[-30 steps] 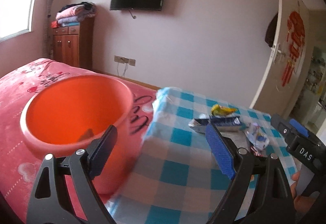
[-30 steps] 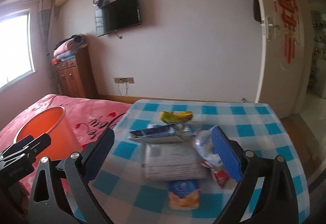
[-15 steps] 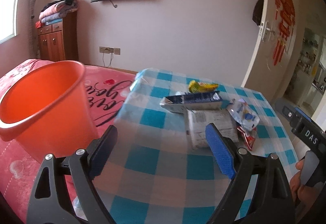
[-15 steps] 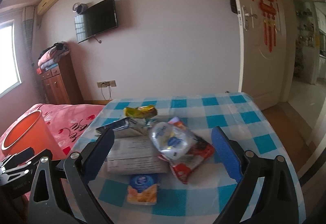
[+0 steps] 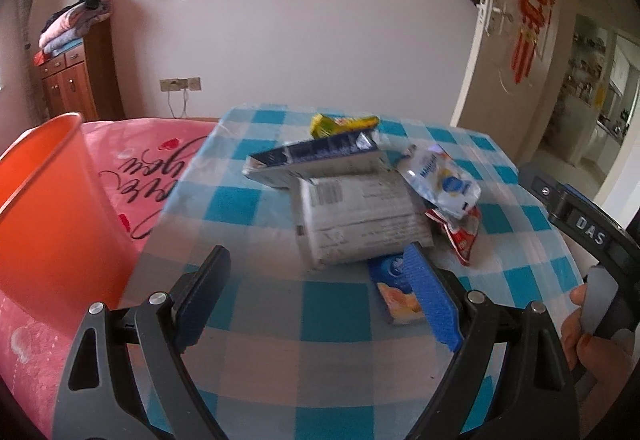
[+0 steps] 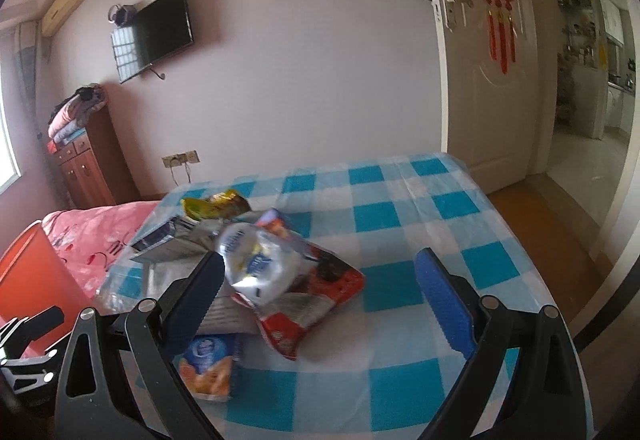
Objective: Collect trash
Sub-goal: 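Move both tools back over the remaining trash on the table, then grasp the blue Vinda tissue pack with the left tool while the right tool grasps the white snack bag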
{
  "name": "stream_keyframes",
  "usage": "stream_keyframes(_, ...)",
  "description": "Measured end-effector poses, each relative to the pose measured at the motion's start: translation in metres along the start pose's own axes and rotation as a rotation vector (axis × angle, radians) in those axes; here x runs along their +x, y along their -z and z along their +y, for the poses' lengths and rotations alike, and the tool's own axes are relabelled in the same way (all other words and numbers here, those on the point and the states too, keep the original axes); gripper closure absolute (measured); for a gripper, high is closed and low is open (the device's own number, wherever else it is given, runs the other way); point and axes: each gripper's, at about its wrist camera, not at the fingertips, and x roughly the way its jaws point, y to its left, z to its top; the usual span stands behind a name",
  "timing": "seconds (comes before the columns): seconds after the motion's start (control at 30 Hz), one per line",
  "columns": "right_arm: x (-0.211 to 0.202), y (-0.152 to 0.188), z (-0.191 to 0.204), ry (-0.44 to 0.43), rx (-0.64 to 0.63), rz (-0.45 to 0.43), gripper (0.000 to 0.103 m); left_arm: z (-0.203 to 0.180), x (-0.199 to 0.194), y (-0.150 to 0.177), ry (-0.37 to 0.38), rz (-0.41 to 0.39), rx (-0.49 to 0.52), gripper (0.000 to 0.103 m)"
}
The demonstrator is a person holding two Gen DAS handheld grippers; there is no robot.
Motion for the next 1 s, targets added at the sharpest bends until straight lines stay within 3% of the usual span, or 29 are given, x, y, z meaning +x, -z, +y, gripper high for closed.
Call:
stream_keyframes(0.23,0.022,0.007,-0.019,0.007,0.021,0.057,0.008,-0.021,0.015,0.005,0.032,0.042,0.038,0.014)
stream_keyframes(0.43,0.040,0.009,-0.035,-0.041,0.052,0.119,0.008,-0.040,0.030,0.014,0.073,0.089,0.055,0.014)
stream_keyframes(0.53,0.049,0.009,-0.046,-0.092,0.087,0.155,0.008,-0.050,0.037,0.018,0.078,0.103,0.078,0.014)
stream_keyframes(0.73,0.065,0.011,-0.055,-0.278,0.182,0.223,0.008,-0.058,0.054,0.021,0.085,0.142,0.071,0.014)
stream_keyframes(1.0,0.068,0.002,-0.036,-0.344,0.102,0.204,0.008,-0.062,0.075,0.024,0.065,0.193,0.042,0.015)
